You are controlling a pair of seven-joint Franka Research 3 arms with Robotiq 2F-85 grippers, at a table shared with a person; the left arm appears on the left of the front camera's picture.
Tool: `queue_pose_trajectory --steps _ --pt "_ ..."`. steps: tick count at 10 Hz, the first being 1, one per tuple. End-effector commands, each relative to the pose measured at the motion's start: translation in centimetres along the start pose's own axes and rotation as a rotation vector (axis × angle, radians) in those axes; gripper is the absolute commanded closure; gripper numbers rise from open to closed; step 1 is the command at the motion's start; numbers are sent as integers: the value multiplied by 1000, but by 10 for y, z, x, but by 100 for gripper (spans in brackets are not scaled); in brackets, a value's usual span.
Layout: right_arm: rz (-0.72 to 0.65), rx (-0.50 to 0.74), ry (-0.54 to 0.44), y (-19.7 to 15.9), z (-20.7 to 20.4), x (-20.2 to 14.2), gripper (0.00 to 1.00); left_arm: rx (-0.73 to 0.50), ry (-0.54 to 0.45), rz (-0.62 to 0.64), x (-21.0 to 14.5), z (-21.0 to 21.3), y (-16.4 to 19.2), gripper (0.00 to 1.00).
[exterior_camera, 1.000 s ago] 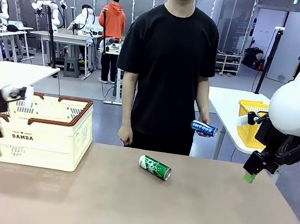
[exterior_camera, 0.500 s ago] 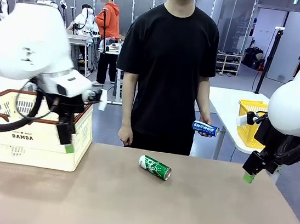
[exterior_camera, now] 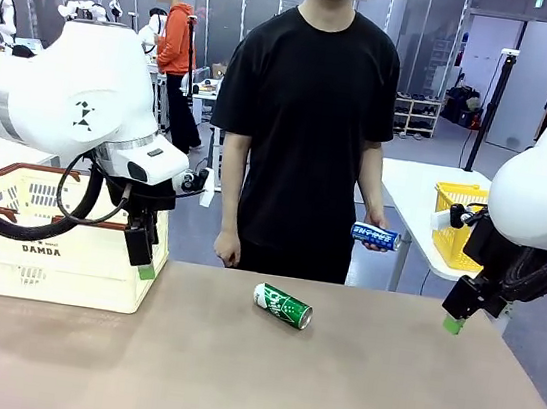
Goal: Place the drinks into the Shopping basket.
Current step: Pick up one drink and place it into the Shopping basket.
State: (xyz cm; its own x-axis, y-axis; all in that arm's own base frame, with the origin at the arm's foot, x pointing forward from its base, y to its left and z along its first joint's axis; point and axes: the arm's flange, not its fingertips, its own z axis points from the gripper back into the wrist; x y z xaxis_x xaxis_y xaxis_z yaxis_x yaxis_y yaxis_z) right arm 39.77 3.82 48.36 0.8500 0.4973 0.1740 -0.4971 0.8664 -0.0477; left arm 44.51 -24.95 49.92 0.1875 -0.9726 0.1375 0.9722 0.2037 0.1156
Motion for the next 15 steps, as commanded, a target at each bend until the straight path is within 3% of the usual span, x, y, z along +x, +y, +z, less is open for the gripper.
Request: queue_pose_trajectory --steps 1,2,3,5,9,12,15 --pt "4 -4 2 0 0 1 0 1 1 -5 1 -1 -1 0" --pt "4 -4 2 0 0 1 0 17 -34 15 -13 -5 4 0" --pt "4 -4 2 0 0 1 0 34 -103 -42 -7 -9 16 0" --pt "4 -4 2 0 0 1 0 76 -123 -194 25 -17 39 0" --pt "4 -4 2 0 0 1 0 -32 -182 -421 106 -62 64 0" --pt "4 -4 2 0 0 1 0 -87 -178 -529 157 -103 77 0" --pt "4 -4 2 0 0 1 0 -89 -129 -546 162 -122 83 0"
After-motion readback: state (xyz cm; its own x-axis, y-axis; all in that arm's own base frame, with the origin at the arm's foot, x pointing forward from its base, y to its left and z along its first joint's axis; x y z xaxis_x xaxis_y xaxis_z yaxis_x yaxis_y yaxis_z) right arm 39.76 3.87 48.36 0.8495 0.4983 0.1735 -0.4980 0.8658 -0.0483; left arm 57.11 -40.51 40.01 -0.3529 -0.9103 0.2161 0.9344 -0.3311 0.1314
